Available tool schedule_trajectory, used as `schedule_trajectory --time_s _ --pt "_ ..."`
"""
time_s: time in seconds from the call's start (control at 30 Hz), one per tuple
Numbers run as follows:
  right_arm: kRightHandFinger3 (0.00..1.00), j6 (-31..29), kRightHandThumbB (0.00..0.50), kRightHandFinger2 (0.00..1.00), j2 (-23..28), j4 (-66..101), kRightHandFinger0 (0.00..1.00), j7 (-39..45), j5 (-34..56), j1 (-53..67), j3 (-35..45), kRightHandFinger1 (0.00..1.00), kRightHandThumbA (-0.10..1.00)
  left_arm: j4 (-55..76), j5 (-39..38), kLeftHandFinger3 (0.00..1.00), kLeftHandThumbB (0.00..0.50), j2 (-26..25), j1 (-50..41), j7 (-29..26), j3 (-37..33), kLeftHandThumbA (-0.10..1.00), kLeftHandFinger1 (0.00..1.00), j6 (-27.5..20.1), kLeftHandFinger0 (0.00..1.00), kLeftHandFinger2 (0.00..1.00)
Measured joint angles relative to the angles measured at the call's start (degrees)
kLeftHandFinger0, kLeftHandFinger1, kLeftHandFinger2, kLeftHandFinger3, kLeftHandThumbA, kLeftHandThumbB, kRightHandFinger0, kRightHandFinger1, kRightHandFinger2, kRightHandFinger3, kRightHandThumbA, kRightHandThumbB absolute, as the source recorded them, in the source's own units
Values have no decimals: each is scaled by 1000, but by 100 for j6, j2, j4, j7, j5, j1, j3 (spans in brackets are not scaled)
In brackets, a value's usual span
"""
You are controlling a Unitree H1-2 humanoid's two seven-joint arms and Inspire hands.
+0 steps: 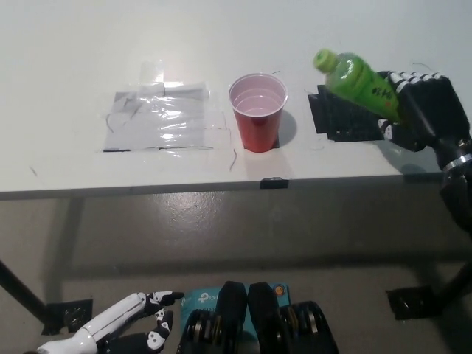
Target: The robot uses its right hand to pick up a bottle kept in the middle of the desk and tilt it into a cup kept next to it to pour water out
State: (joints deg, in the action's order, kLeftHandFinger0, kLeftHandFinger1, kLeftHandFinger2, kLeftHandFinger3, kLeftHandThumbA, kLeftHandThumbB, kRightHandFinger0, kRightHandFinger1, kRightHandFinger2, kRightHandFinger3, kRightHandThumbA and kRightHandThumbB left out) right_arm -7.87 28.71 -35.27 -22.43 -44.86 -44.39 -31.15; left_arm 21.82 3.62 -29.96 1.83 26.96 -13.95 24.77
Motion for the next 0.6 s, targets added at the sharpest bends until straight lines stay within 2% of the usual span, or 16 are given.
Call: schedule_trajectory --time_s 0.07,0.17,0.27,0.33,0.43,0.5,0.53,0.57,0.6 --pt "393 -57 132 35 -22 13 0 0 -119 -1 -16 0 -31 0 2 1000 279 -1 6 0 -1 933 1000 8 1000 1000" --pt "365 -125 101 49 -58 18 0 0 -243 -19 -19 0 12 0 2 1000 271 -2 10 1 -2 926 1000 10 1000 1000" --pt "375 -156 92 97 -128 17 0 0 -410 -75 -26 0 7 -1 2 1000 290 -3 13 2 -2 941 1000 8 1000 1000" --pt "382 -163 135 94 -168 17 0 0 -515 -131 -35 0 -34 -1 2 1000 272 -3 17 2 -2 934 1000 8 1000 1000" --pt "368 -205 136 116 -180 13 0 -1 -649 -221 -37 0 -35 0 3 1000 278 -4 18 2 -2 937 1000 8 1000 1000" --pt "306 -234 79 148 -179 7 0 -1 -718 -268 -36 3 -62 0 3 1000 282 -4 18 2 -2 934 1000 8 1000 1000" --pt "311 -251 111 148 -179 3 0 -1 -744 -294 -34 0 -87 0 2 1000 288 -4 17 2 -1 936 1000 8 1000 1000" --pt "302 -271 116 149 -175 2 0 -1 -776 -310 -33 0 -90 -1 2 1000 294 -4 17 2 -1 941 1000 8 1000 1000" --pt "316 -282 144 148 -167 1 0 -1 -801 -325 -33 0 -99 -1 2 1000 291 -5 22 2 -1 945 1000 7 1000 1000"
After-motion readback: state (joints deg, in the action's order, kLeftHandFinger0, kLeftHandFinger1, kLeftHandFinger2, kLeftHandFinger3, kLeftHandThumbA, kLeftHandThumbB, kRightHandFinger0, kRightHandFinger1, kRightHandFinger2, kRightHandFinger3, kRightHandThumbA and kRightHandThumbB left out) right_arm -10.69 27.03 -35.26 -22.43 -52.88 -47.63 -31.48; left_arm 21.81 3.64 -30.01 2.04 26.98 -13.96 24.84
